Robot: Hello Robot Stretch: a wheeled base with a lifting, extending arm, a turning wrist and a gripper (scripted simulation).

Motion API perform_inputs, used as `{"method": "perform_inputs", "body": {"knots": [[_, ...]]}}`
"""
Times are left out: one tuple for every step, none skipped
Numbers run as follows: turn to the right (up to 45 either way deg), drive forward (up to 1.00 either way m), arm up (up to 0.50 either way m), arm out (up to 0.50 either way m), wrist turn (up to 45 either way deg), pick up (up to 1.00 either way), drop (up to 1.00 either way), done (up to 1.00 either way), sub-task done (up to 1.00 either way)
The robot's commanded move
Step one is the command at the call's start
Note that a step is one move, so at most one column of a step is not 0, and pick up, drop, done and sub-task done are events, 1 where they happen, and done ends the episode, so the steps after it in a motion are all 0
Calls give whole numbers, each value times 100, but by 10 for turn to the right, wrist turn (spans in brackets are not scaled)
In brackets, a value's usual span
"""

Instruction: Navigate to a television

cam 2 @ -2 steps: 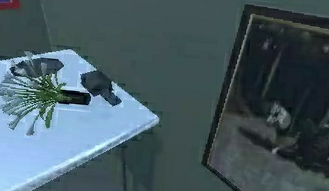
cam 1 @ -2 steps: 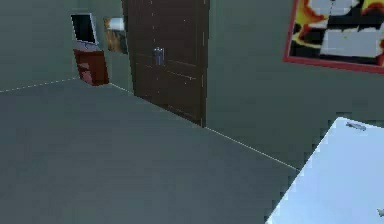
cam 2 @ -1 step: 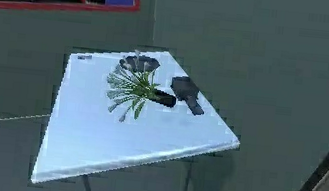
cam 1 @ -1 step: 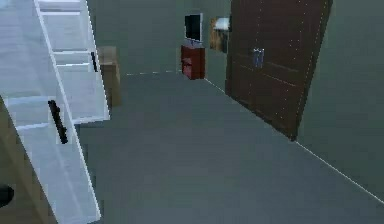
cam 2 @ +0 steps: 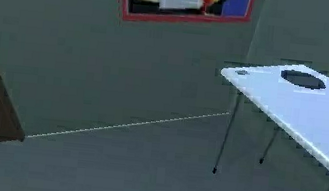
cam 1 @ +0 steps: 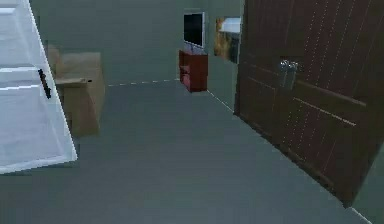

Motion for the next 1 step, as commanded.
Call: {"method": "perform_inputs", "body": {"knots": [[0, 100, 0, 0, 0, 0, 0, 0, 0]]}}
